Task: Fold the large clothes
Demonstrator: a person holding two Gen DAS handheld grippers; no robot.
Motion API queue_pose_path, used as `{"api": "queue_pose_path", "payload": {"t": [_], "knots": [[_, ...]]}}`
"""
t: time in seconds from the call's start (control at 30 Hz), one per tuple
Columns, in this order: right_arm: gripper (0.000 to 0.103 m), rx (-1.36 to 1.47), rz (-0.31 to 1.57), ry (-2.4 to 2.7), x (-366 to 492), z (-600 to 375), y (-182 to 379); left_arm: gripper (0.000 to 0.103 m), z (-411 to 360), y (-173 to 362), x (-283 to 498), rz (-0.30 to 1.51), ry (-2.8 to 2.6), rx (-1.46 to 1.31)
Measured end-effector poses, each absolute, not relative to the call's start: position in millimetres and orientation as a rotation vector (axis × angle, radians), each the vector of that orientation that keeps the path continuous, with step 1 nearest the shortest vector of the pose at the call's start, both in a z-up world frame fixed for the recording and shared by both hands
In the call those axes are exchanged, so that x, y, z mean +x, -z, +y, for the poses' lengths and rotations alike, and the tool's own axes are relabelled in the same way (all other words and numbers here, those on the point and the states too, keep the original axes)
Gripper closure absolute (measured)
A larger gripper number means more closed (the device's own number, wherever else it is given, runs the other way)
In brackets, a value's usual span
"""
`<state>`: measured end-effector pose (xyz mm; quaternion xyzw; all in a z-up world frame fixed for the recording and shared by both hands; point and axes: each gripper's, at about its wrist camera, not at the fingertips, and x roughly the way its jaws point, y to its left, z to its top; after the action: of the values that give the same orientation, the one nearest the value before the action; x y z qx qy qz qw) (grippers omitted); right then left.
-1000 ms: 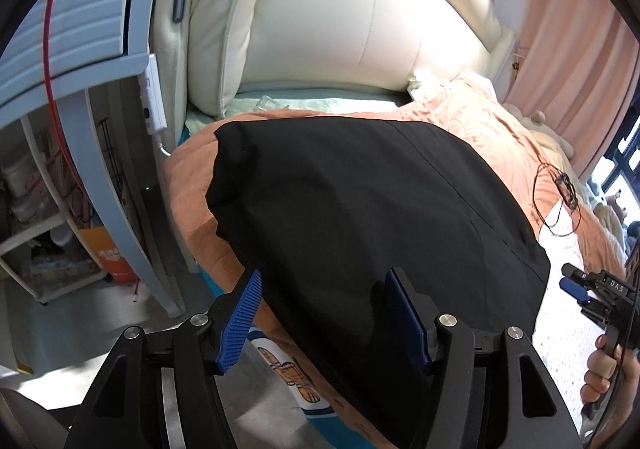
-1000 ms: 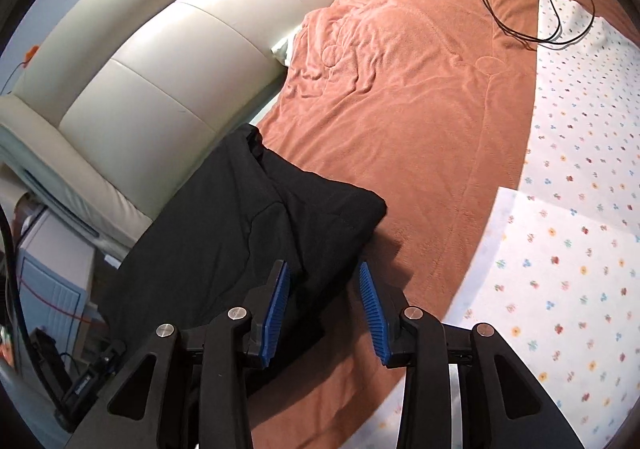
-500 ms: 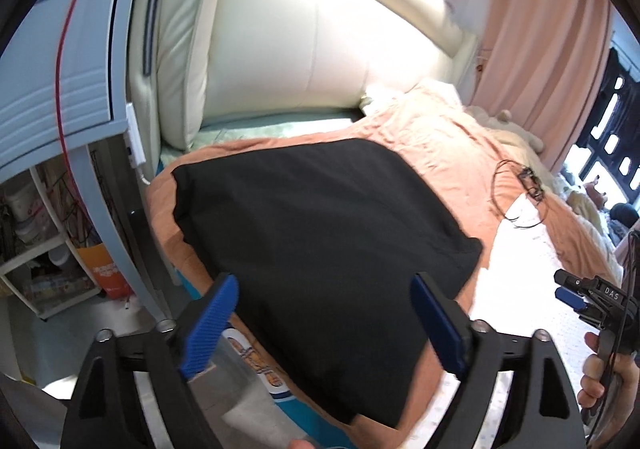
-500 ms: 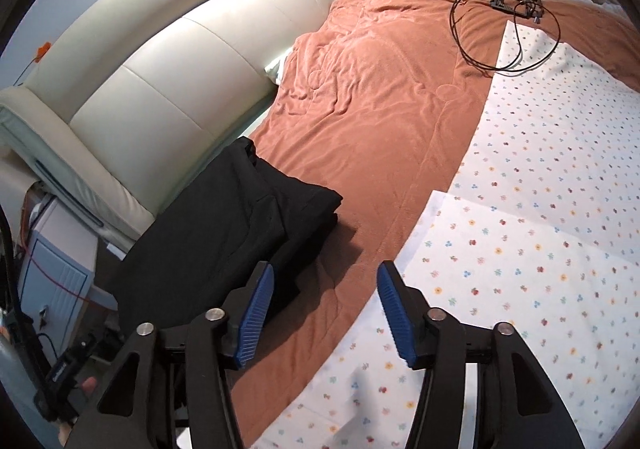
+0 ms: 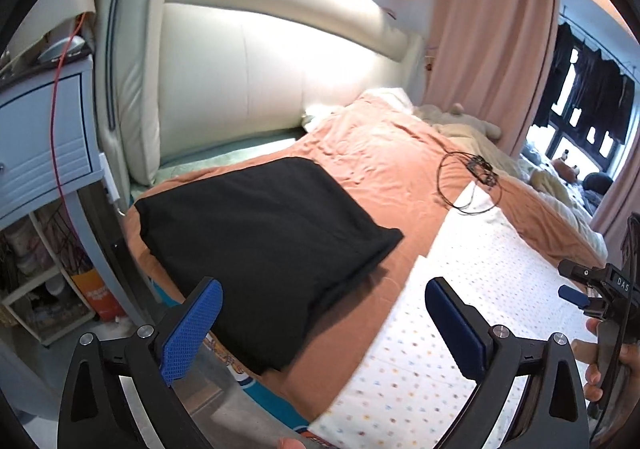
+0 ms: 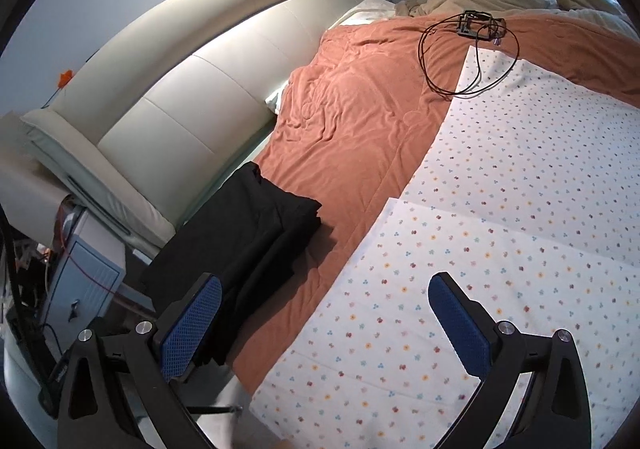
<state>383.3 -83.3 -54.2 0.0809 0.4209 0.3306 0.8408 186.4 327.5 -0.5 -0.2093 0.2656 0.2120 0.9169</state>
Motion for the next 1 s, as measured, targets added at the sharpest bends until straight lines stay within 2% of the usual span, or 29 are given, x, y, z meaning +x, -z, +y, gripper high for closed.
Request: {"api": "queue_pose_path", "payload": {"t": [0.53, 1.0], "knots": [[0.000, 0.132, 0.774, -0.595, 294.6, -222.4, 9.0, 0.000, 214.9, -35.7, 146.4, 0.506, -0.253, -0.350], [0.000, 0.131, 0.684, -0.503, 194.1, -305.5, 19.3, 0.000, 148.9, -39.4, 66.9, 0.467, -0.157, -0.269]]}}
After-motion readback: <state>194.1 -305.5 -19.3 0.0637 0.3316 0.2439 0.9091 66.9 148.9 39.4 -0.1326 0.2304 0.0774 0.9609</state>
